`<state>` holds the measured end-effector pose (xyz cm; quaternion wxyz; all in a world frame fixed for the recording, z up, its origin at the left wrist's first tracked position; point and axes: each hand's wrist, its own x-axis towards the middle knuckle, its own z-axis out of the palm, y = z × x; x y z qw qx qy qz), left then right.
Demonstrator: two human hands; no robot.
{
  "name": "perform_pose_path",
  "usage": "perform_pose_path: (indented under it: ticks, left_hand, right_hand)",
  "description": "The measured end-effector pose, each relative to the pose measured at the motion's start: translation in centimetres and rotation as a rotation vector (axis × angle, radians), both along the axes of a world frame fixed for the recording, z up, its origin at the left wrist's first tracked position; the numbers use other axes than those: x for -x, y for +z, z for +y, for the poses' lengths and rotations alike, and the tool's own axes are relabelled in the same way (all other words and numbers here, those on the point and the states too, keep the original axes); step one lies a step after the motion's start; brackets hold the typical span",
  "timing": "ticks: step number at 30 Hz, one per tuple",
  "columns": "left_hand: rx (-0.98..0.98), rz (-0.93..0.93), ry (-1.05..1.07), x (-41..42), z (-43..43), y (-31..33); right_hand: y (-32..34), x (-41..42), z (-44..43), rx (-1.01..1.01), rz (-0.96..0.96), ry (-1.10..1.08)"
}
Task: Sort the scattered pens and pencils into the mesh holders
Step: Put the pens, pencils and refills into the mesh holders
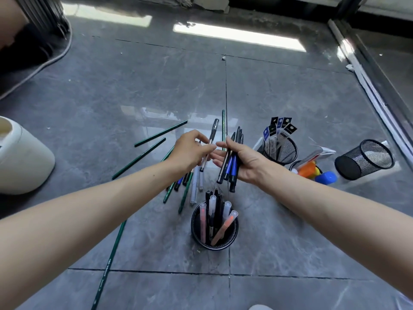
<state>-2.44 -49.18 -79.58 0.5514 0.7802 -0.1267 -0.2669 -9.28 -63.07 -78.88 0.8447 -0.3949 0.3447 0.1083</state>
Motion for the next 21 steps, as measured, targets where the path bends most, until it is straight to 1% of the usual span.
perform_pose_path:
  ticks: [2,5,6,7,9,10,11,14,16,17,19,21]
  left_hand:
    - [-0.004,-0.009,-0.064,0.4,-0.4,0.4]
    - [0.033,0.007,-0.219,1.0,-0.6,0.6]
    - [0.046,0.003,-0.234,1.0,-0.5,0.7]
    - [0.062,-0.004,-0.208,0.7,-0.4,0.7]
    - [0.072,-0.026,-0.06,-0.2,0.0,0.2]
    - [0.032,-0.056,0.022,-0.7,0.4,-0.3]
    - [-0.05,-0.104,0.087,-1.3,0.8,-0.9]
    - [-0.427,-0.224,0.128,-1.9,2.1,-3.0]
    - [-0.613,-0.243,0.066,-1.6,2.8,-4.1]
    - [-0.67,-0.245,0.021,-1.4,2.9,-4.4]
    - [-0.739,-0.262,-0.072,-0.6,2.9,-4.8]
    - [-0.808,-0.329,-0.146,0.2,2.5,-4.7]
  right_hand:
    - [0.1,-0.2,0.1,0.027,-0.006,-0.004]
    - [0.1,-0.4,0.1,0.114,0.014,0.03]
    - [0.0,-0.4,0.1,0.135,0.026,0.036]
    - [-0.2,-0.4,0.1,0.156,0.044,0.031]
    - [-0.9,-0.1,-0.1,0.18,0.088,-0.017]
    - [-1.2,0.0,-0.2,0.184,0.108,-0.047]
    - [-1.4,0.1,-0.4,0.186,0.125,-0.066]
    - [-1.8,0.5,-1.1,0.185,0.161,-0.081]
    - [-2.2,0.4,-1.4,0.225,0.169,-0.067]
    - [-2.4,0.3,-1.5,0.246,0.174,-0.052]
    - [-2.9,0.0,-1.6,0.273,0.187,-0.029]
    - [-3.5,-0.2,-1.6,0.269,0.195,-0.029]
